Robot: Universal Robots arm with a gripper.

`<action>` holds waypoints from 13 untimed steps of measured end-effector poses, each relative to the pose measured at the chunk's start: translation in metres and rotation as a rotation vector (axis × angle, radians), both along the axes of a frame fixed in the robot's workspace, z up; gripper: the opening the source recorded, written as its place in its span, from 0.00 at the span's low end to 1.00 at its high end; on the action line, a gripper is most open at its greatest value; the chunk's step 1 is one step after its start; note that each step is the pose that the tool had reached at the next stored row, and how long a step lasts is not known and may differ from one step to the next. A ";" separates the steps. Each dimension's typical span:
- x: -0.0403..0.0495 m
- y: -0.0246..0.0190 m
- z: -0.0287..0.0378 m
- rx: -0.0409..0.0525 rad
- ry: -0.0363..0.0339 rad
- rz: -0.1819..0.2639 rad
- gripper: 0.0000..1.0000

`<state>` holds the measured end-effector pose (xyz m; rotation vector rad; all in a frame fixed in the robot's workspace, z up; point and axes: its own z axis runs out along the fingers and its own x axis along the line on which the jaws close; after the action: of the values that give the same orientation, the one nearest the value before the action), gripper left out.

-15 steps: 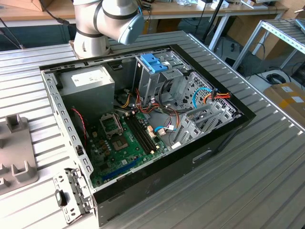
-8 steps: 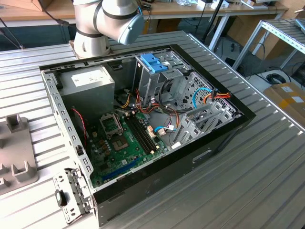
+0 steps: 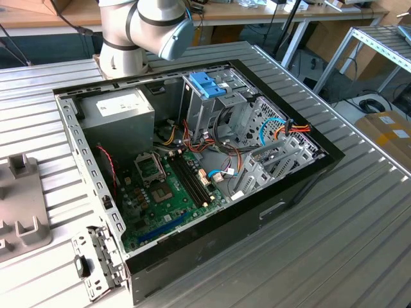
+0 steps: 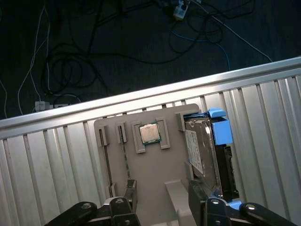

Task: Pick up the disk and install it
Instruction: 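Pick up the disk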

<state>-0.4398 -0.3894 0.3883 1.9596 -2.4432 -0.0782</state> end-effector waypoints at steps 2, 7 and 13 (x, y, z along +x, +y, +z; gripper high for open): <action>0.0000 0.0000 -0.0004 0.0000 0.0000 0.000 0.56; 0.0000 0.0000 -0.0014 0.0000 0.0000 0.000 0.56; 0.0000 0.0000 -0.0027 0.0000 0.0000 0.000 0.56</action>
<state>-0.4398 -0.3894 0.3857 1.9596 -2.4432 -0.0782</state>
